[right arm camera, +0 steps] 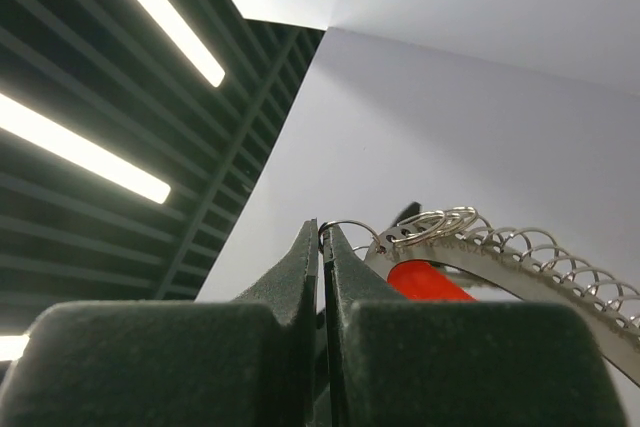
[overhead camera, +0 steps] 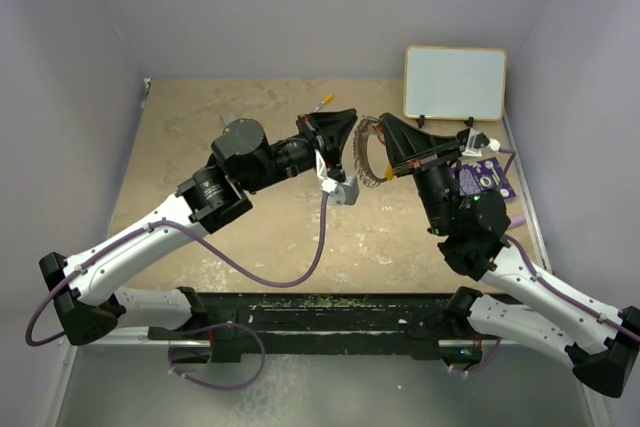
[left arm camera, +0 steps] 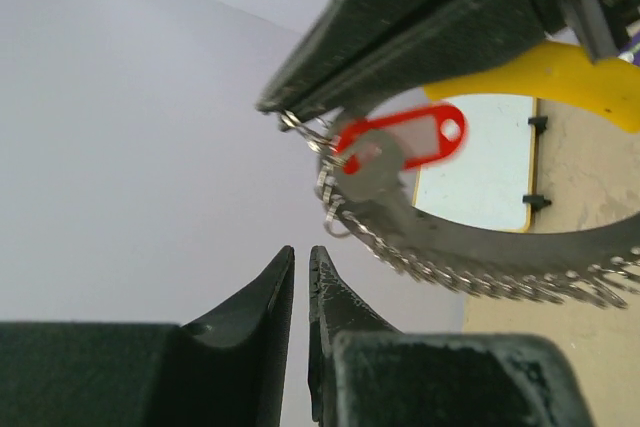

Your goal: Put the keys on the keyring

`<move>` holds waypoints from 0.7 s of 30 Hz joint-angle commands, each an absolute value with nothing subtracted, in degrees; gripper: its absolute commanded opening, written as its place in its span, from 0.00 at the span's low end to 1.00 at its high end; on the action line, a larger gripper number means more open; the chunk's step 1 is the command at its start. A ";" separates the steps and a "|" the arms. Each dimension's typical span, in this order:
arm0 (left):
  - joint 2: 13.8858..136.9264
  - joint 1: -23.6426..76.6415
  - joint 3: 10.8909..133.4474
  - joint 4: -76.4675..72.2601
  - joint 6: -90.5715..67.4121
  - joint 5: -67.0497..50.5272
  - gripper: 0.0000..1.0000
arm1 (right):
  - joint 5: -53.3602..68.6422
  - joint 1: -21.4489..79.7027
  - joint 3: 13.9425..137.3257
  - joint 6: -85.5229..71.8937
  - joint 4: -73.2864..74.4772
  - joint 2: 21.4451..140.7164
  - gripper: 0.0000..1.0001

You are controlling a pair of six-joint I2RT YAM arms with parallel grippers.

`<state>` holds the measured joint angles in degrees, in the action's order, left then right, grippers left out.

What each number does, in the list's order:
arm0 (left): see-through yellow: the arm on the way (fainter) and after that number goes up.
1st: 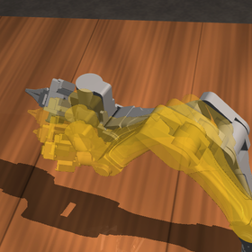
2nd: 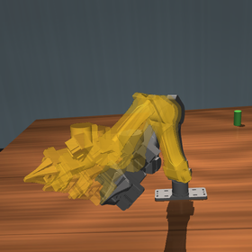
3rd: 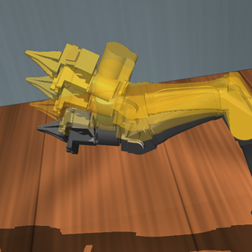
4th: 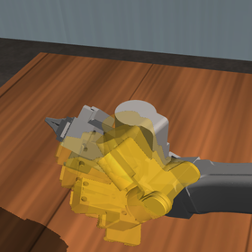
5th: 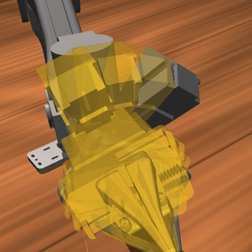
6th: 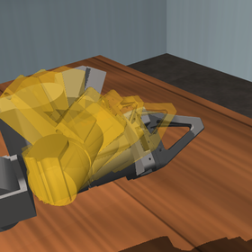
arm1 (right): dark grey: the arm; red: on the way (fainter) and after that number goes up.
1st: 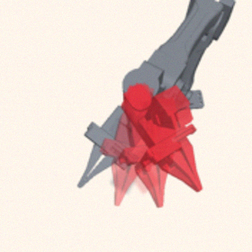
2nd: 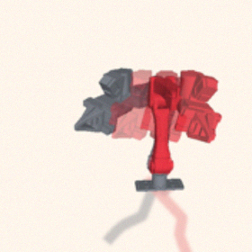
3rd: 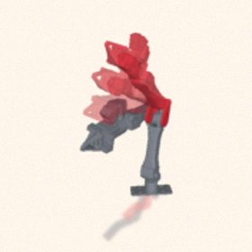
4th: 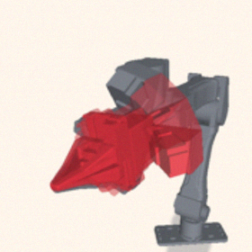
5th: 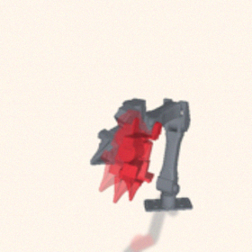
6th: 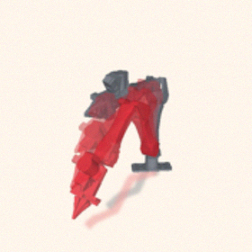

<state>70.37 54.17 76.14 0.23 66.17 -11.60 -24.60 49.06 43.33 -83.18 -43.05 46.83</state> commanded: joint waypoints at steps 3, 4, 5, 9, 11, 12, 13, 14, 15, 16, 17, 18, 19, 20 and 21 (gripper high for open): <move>67.46 54.28 77.29 -8.17 55.95 -15.88 0.16 | -26.32 48.92 43.44 -84.05 -46.52 45.90 0.00; 67.09 54.26 77.00 -8.23 55.06 -17.88 0.18 | -26.35 48.87 43.46 -84.04 -46.50 45.96 0.00; 66.70 54.24 76.85 -8.26 53.81 -18.95 0.20 | -26.42 48.87 43.45 -84.03 -46.52 45.93 0.00; 67.07 54.23 77.05 -6.48 50.29 -19.96 0.25 | -26.71 48.87 43.46 -83.84 -46.41 45.92 0.00; 67.69 54.23 77.11 -5.48 49.01 -19.53 0.28 | -26.70 48.88 43.69 -83.62 -46.44 45.99 0.00; 68.11 54.29 77.10 -5.22 48.37 -19.33 0.29 | -26.64 48.87 43.88 -83.47 -46.41 46.09 0.00; 68.59 54.24 77.13 -5.28 47.63 -18.88 0.29 | -26.57 48.87 44.06 -83.35 -46.46 46.25 0.00; 68.99 54.26 77.25 -5.57 46.32 -18.26 0.30 | -26.44 48.89 44.34 -83.15 -46.46 46.40 0.00; 69.45 54.23 77.47 -6.00 44.85 -17.62 0.31 | -26.34 48.83 44.56 -82.93 -46.43 46.54 0.00; 69.83 54.23 77.70 -6.44 43.31 -17.15 0.31 | -26.32 48.86 44.64 -82.89 -46.49 46.69 0.00; 70.19 54.31 77.92 -6.83 41.95 -16.88 0.31 | -26.36 48.88 44.65 -82.88 -46.60 46.87 0.00; 70.44 54.25 78.07 -7.25 40.64 -16.86 0.32 | -26.32 48.87 44.65 -82.80 -46.91 46.95 0.00; 70.64 54.28 78.13 -7.60 39.49 -16.83 0.32 | -26.31 48.87 44.58 -82.73 -47.34 46.98 0.00; 70.81 54.25 78.10 -8.09 38.01 -16.68 0.33 | -26.30 48.87 44.59 -82.57 -47.53 47.07 0.00; 70.98 54.26 78.17 -8.66 36.15 -16.18 0.33 | -26.41 48.91 44.63 -82.43 -47.61 47.04 0.00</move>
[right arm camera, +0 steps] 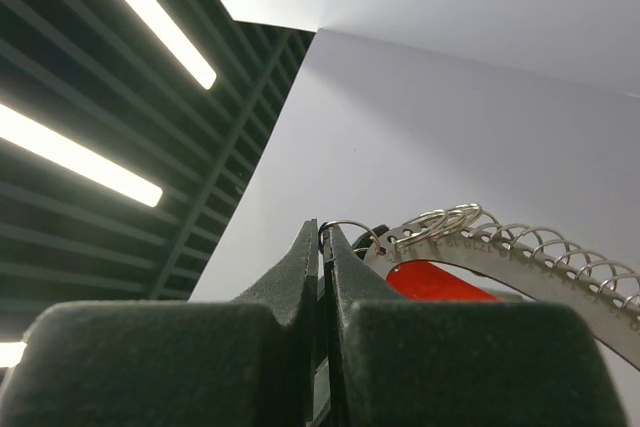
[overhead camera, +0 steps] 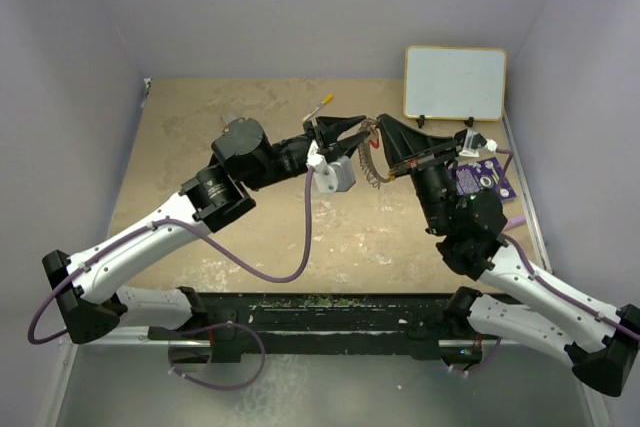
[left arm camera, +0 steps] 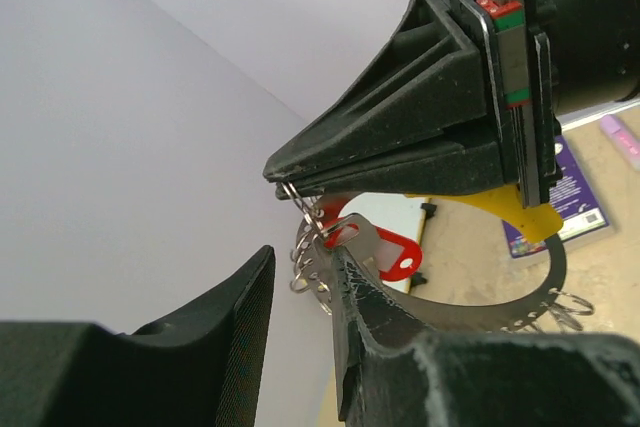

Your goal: Put the keys on the keyring

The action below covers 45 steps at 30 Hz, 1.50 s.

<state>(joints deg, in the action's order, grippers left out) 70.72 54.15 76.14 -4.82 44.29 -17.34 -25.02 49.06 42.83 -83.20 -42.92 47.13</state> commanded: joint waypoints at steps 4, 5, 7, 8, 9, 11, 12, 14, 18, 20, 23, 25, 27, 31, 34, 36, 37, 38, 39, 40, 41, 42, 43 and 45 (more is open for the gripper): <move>71.45 54.33 78.09 -10.71 29.81 -14.42 0.33 | -26.74 48.92 44.54 -82.21 -48.13 47.11 0.00; 71.58 54.38 78.21 -10.92 28.78 -14.19 0.33 | -26.79 48.87 44.55 -81.99 -48.27 47.07 0.00; 71.65 54.37 78.35 -10.86 26.92 -14.20 0.33 | -27.03 48.87 44.69 -81.67 -47.98 47.07 0.00; 71.69 54.40 78.40 -10.75 26.21 -14.23 0.33 | -27.06 48.89 44.77 -81.65 -47.92 47.08 0.00; 71.80 54.44 78.54 -10.79 25.79 -14.17 0.33 | -27.15 48.87 44.74 -81.58 -48.05 47.11 0.00; 72.05 54.46 78.71 -11.04 24.89 -13.73 0.33 | -27.15 48.92 44.82 -81.34 -47.92 47.18 0.00; 72.17 54.49 78.75 -11.19 24.57 -13.78 0.33 | -27.15 48.87 44.87 -81.30 -47.88 47.25 0.00; 72.51 54.58 79.19 -11.25 23.32 -13.93 0.33 | -27.22 48.87 44.90 -81.30 -47.83 47.21 0.00; 72.76 55.10 80.10 -10.20 21.11 -15.14 0.33 | -27.51 48.87 44.83 -80.88 -47.89 47.36 0.00; 72.64 55.15 80.39 -9.37 20.75 -15.62 0.33 | -27.73 48.87 44.82 -80.70 -47.73 47.25 0.00; 72.75 55.18 80.69 -9.21 20.85 -14.61 0.33 | -27.57 48.87 45.24 -80.32 -47.65 47.32 0.00; 73.01 55.19 80.87 -9.92 21.66 -14.17 0.33 | -27.28 48.88 45.62 -79.89 -47.69 47.56 0.00; 73.56 55.17 81.27 -10.51 22.60 -13.59 0.33 | -27.05 48.87 45.94 -80.00 -47.47 47.77 0.00; 74.74 55.18 82.07 -10.28 24.12 -12.82 0.33 | -26.55 48.88 46.20 -80.08 -47.66 48.02 0.00; 75.23 55.13 82.08 -10.20 24.37 -13.00 0.32 | -26.26 48.87 46.32 -80.03 -47.57 48.03 0.00; 75.51 55.19 82.03 -10.20 24.73 -12.90 0.30 | -26.26 48.89 46.32 -80.07 -47.38 47.78 0.00; 75.58 55.14 82.05 -10.15 24.82 -12.77 0.29 | -26.32 48.91 46.25 -80.07 -47.26 47.56 0.00; 75.51 55.19 82.14 -10.11 24.92 -12.75 0.28 | -26.33 48.87 46.28 -80.11 -47.16 47.35 0.00; 75.58 55.19 82.11 -10.11 25.08 -12.74 0.26 | -26.42 48.91 46.16 -80.03 -47.12 47.24 0.00; 75.58 55.20 82.09 -10.15 25.22 -12.74 0.25 | -26.45 48.87 46.14 -80.03 -47.11 47.14 0.00; 75.56 55.20 82.13 -10.27 25.53 -12.81 0.24 | -26.41 48.87 46.22 -79.91 -47.11 47.09 0.00; 75.67 55.20 82.22 -10.36 26.01 -12.83 0.22 | -26.31 48.90 46.23 -79.94 -47.11 47.15 0.00; 75.82 55.17 82.26 -10.44 26.62 -12.83 0.21 | -26.21 48.87 46.19 -79.99 -47.18 47.11 0.00; 75.95 55.17 82.41 -10.55 27.48 -12.60 0.18 | -26.09 48.88 46.02 -80.13 -47.33 47.28 0.00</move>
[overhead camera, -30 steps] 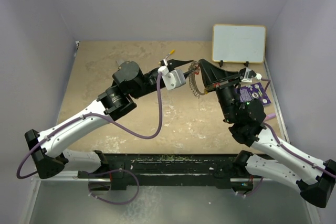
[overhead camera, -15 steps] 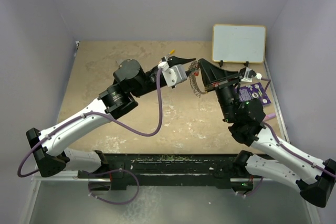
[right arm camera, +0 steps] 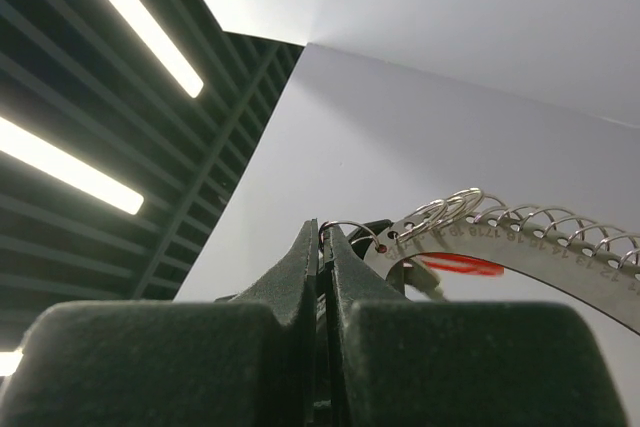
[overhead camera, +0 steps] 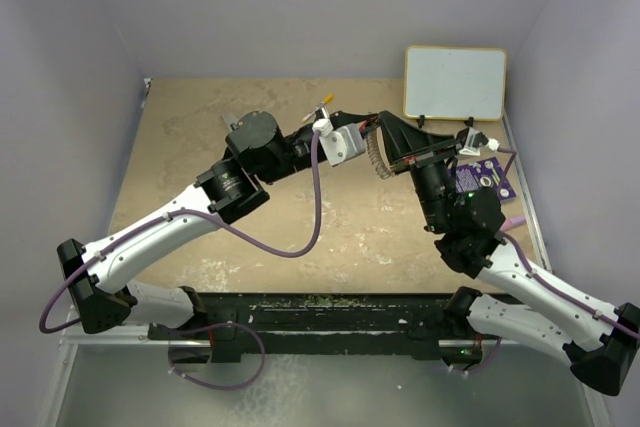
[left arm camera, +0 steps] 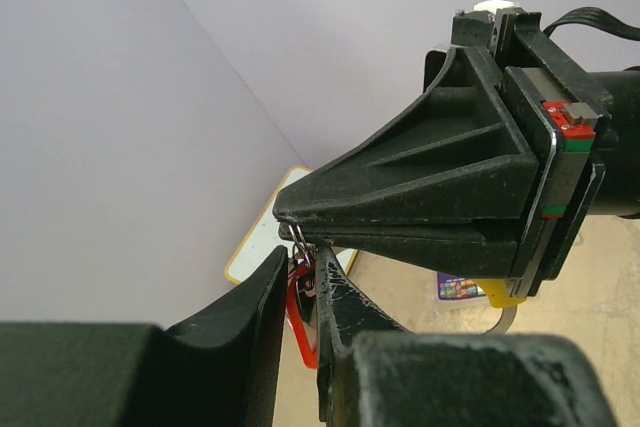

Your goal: Put the keys on the keyring

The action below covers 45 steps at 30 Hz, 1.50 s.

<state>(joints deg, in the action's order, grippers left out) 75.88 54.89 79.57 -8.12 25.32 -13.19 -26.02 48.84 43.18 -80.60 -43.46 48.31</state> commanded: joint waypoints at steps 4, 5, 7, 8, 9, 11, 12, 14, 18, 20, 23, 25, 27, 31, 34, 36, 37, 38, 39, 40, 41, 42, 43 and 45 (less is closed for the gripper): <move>75.78 55.19 82.37 -10.83 28.18 -12.52 0.09 | -26.01 48.89 45.45 -80.68 -47.90 47.28 0.00; 75.74 55.16 82.36 -10.75 28.31 -12.56 0.06 | -25.95 48.94 45.44 -80.76 -47.90 47.27 0.00; 75.46 55.15 82.27 -10.49 28.59 -12.70 0.04 | -25.86 48.87 45.44 -80.64 -47.90 47.28 0.00; 75.28 55.18 82.31 -10.23 28.92 -12.86 0.04 | -25.77 48.93 45.44 -80.56 -47.90 47.26 0.00; 75.14 55.19 82.36 -9.89 29.30 -13.12 0.04 | -25.69 48.94 45.48 -80.40 -47.96 47.27 0.00; 75.06 55.13 82.79 -8.56 30.43 -13.74 0.04 | -25.36 48.88 45.60 -79.82 -47.82 47.23 0.00; 75.07 55.18 83.13 -7.40 31.18 -14.17 0.04 | -25.27 48.93 45.54 -79.69 -47.88 47.20 0.00; 75.19 55.18 84.13 -4.96 32.85 -14.80 0.03 | -25.07 48.87 45.46 -79.42 -47.77 47.25 0.01; 74.97 55.20 85.81 -1.20 35.32 -15.69 0.04 | -24.79 48.87 45.40 -78.94 -46.74 46.97 0.17; 75.08 55.18 86.92 1.19 36.69 -16.78 0.04 | -24.79 48.87 45.57 -78.19 -46.09 46.81 0.23; 75.35 55.15 88.86 5.03 38.53 -18.24 0.03 | -24.39 48.87 46.36 -76.65 -44.22 46.62 0.27; 75.56 55.19 90.03 7.18 39.35 -19.15 0.04 | -24.28 48.87 46.86 -76.05 -42.81 46.49 0.29; 75.72 55.19 91.06 9.42 40.12 -20.43 0.03 | -24.19 48.87 47.16 -75.32 -42.01 46.42 0.29; 76.51 55.19 93.42 13.59 40.66 -21.75 0.03 | -23.42 48.91 48.58 -73.76 -39.35 47.03 0.28; 77.26 55.20 95.60 17.75 40.01 -22.76 0.04 | -22.34 48.87 49.82 -73.33 -35.87 47.50 0.22; 77.21 55.20 95.96 18.83 40.35 -22.84 0.03 | -21.62 48.87 50.42 -72.88 -33.99 47.81 0.20; 77.18 55.20 95.97 18.76 40.79 -22.59 0.04 | -21.29 48.87 50.71 -72.68 -33.17 47.86 0.20; 77.17 55.13 96.13 18.75 41.16 -22.33 0.04 | -21.01 48.88 50.98 -72.38 -32.79 47.89 0.19; 77.23 55.17 96.39 18.93 41.49 -22.30 0.04 | -20.71 48.87 51.28 -71.84 -32.30 47.83 0.18; 77.36 55.19 96.72 19.26 41.75 -22.32 0.04 | -20.52 48.91 51.59 -71.46 -31.76 47.89 0.17; 77.55 55.19 97.11 19.77 41.93 -22.44 0.03 | -20.34 48.87 51.88 -71.07 -31.25 47.78 0.16; 77.84 55.20 97.67 20.50 42.22 -22.56 0.03 | -20.10 48.87 52.23 -70.47 -31.09 47.73 0.16; 77.98 55.15 98.14 21.05 42.46 -22.54 0.04 | -19.88 48.93 52.44 -70.02 -30.56 47.60 0.16; 78.07 55.19 98.64 21.64 42.90 -22.29 0.04 | -19.83 48.87 52.80 -69.42 -29.54 47.09 0.16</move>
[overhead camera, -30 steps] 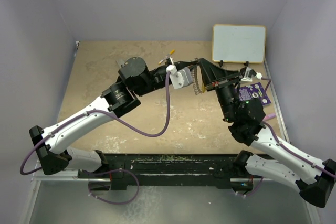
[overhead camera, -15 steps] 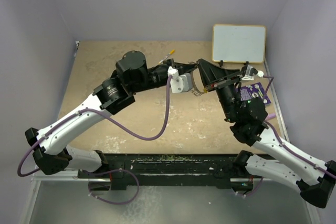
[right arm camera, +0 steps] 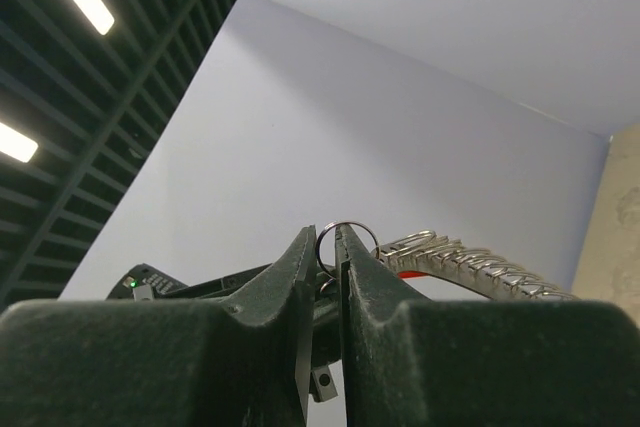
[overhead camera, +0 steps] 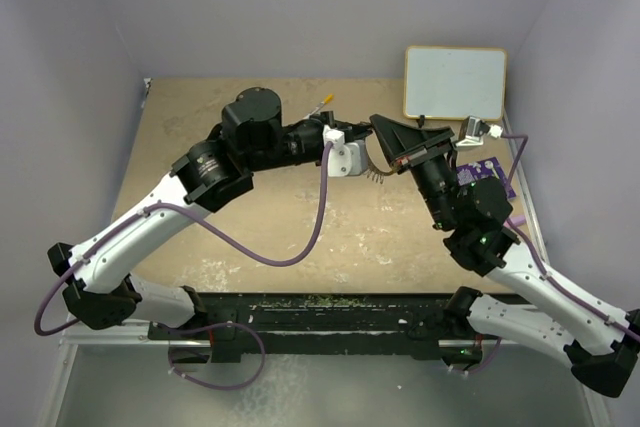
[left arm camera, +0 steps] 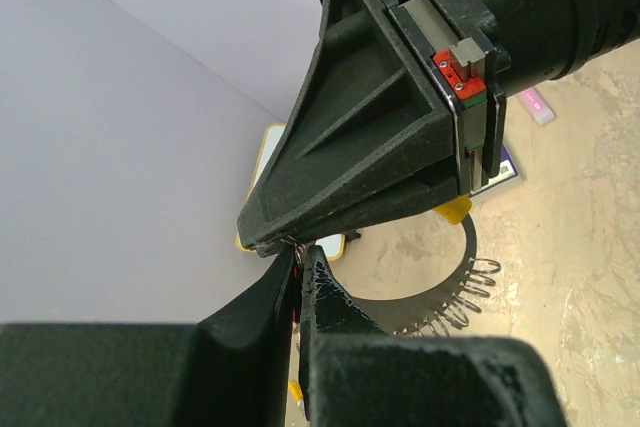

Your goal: Put the keys on the keyring

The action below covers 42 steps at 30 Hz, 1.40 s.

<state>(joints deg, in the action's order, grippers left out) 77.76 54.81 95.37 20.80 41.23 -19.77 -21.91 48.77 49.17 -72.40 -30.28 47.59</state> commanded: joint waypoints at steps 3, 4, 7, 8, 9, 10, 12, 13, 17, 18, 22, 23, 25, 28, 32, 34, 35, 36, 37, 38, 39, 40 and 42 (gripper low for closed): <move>78.13 55.11 99.12 22.25 43.46 -22.23 0.03 | -19.86 48.87 52.92 -69.01 -28.00 46.10 0.17; 78.13 55.11 99.40 22.47 43.58 -22.29 0.03 | -19.86 48.87 52.96 -68.67 -27.54 45.86 0.17; 78.30 55.10 100.49 23.79 44.32 -22.58 0.04 | -20.05 48.87 53.30 -68.20 -25.15 45.11 0.14; 78.46 55.11 101.02 24.27 44.42 -22.73 0.03 | -20.24 48.87 53.21 -68.16 -24.97 44.87 0.10; 78.67 55.11 101.62 24.87 44.58 -22.88 0.03 | -20.29 48.87 52.98 -68.19 -24.89 44.72 0.03; 78.94 55.10 102.25 25.87 44.75 -22.93 0.03 | -20.49 48.91 52.84 -68.20 -24.85 44.55 0.00; 79.29 55.03 103.48 27.34 45.55 -23.16 0.03 | -21.01 48.87 52.74 -68.19 -24.34 44.13 0.00; 79.54 55.01 104.21 28.16 46.01 -23.24 0.03 | -21.12 48.87 52.73 -68.40 -23.99 43.93 0.00; 81.32 54.61 108.26 32.44 48.04 -23.79 0.04 | -21.82 48.88 52.55 -69.22 -23.28 43.17 0.00; 81.70 54.58 109.08 33.06 48.59 -23.89 0.04 | -21.98 48.87 52.36 -70.02 -23.16 42.97 0.00; 80.84 54.47 106.63 29.23 50.85 -20.96 0.04 | -22.31 48.87 49.11 -77.23 -26.66 41.44 0.00; 80.18 54.50 105.09 27.56 51.97 -20.04 0.04 | -22.31 48.87 48.11 -78.75 -28.18 40.98 0.00; 78.81 54.56 101.38 24.19 53.16 -19.07 0.04 | -22.74 48.87 46.43 -81.63 -30.82 40.52 0.00; 76.81 54.60 96.76 17.33 53.84 -17.98 0.04 | -24.24 48.87 44.77 -83.90 -35.06 40.35 0.00; 74.81 54.75 91.53 8.20 54.58 -17.21 0.05 | -25.33 48.87 43.48 -87.23 -38.48 40.74 0.00; 74.41 54.81 90.14 6.03 55.56 -17.40 0.05 | -25.64 48.88 43.29 -88.53 -40.31 41.35 0.00; 74.27 54.89 89.45 4.66 56.03 -17.29 0.06 | -25.50 48.87 43.31 -89.08 -41.14 41.72 0.00; 74.17 54.96 88.63 3.37 56.68 -17.05 0.06 | -25.34 48.87 43.45 -89.73 -41.95 42.24 0.00; 74.08 54.97 87.81 1.89 57.26 -16.63 0.06 | -25.12 48.87 43.44 -90.43 -42.66 42.79 0.00; 74.01 54.99 86.87 0.39 57.84 -15.97 0.07 | -25.07 48.87 43.20 -91.37 -43.87 43.44 0.00; 74.02 54.96 85.95 -1.40 58.20 -15.22 0.07 | -24.93 48.88 42.87 -92.08 -45.44 43.96 0.00; 73.92 55.00 85.00 -3.05 58.40 -14.48 0.07 | -24.85 48.87 42.53 -92.88 -47.03 44.49 0.00; 73.87 54.95 83.88 -5.52 58.53 -13.61 0.08 | -24.98 48.92 42.09 -93.54 -49.01 45.18 0.00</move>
<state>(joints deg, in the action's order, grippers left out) 75.57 55.27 85.65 5.19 56.23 -17.96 -24.38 48.77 42.50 -89.43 -38.72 44.66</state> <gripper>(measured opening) 0.076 0.004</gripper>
